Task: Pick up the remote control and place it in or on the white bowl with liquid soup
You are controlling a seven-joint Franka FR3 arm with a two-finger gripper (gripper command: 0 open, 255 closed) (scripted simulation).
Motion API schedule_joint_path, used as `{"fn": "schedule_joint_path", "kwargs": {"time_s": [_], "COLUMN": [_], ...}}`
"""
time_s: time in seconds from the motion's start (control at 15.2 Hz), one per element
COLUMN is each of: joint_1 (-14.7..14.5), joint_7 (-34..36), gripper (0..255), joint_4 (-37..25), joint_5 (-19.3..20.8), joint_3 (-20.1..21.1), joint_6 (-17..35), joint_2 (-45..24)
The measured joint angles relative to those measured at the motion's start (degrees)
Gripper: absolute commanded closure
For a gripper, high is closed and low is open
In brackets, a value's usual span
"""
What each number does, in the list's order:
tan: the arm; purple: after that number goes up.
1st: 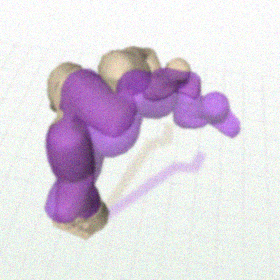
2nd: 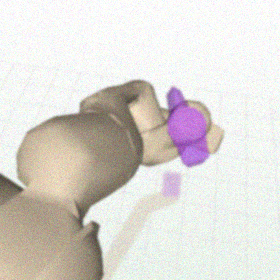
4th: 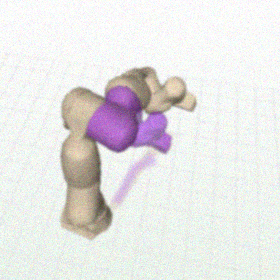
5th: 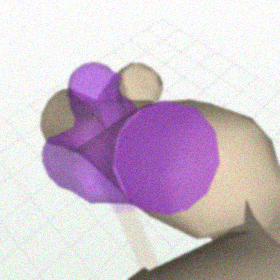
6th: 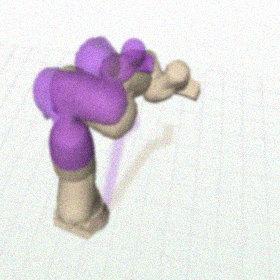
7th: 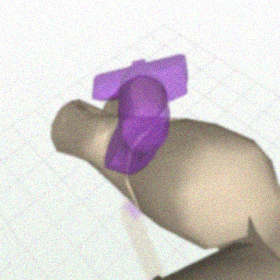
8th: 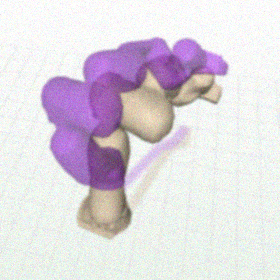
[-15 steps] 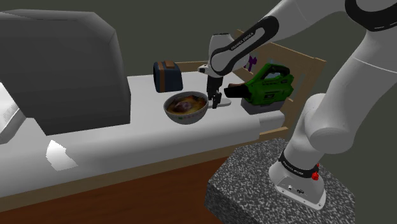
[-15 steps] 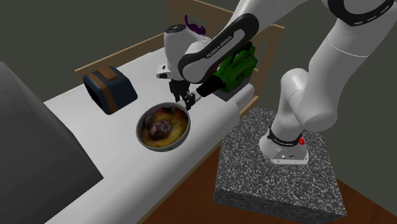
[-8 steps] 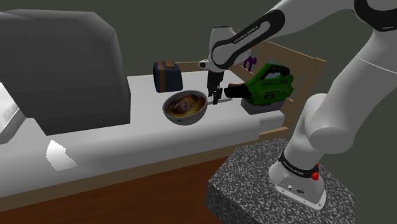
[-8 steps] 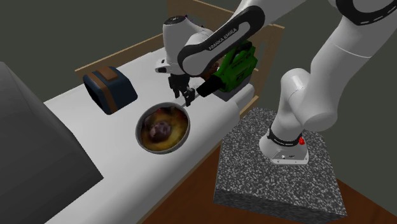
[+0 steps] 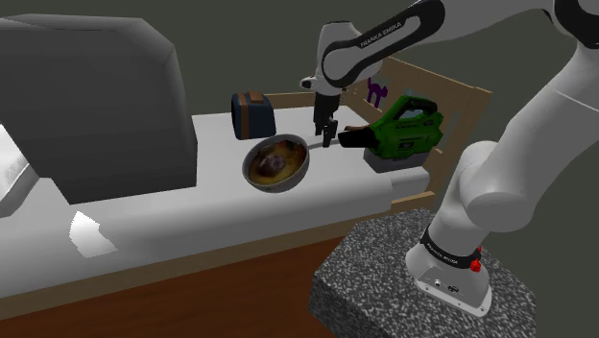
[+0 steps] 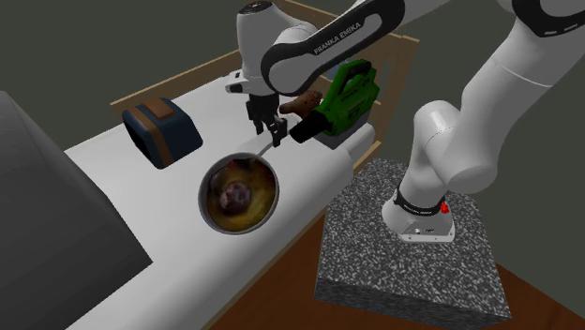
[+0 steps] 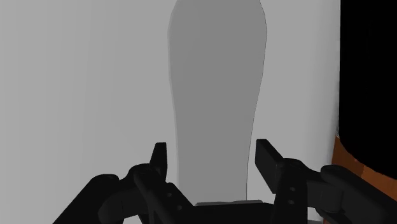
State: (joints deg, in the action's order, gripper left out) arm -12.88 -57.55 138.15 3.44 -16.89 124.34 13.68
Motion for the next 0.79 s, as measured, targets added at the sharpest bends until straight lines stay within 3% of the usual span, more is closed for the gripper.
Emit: {"fn": "schedule_joint_path", "kwargs": {"time_s": [0.79], "joint_1": [0.07], "joint_7": [0.75], "gripper": [255], "joint_4": [-6.2], "joint_5": [0.61], "joint_3": [0.82], "joint_6": [-9.99], "joint_2": [3.88]}}
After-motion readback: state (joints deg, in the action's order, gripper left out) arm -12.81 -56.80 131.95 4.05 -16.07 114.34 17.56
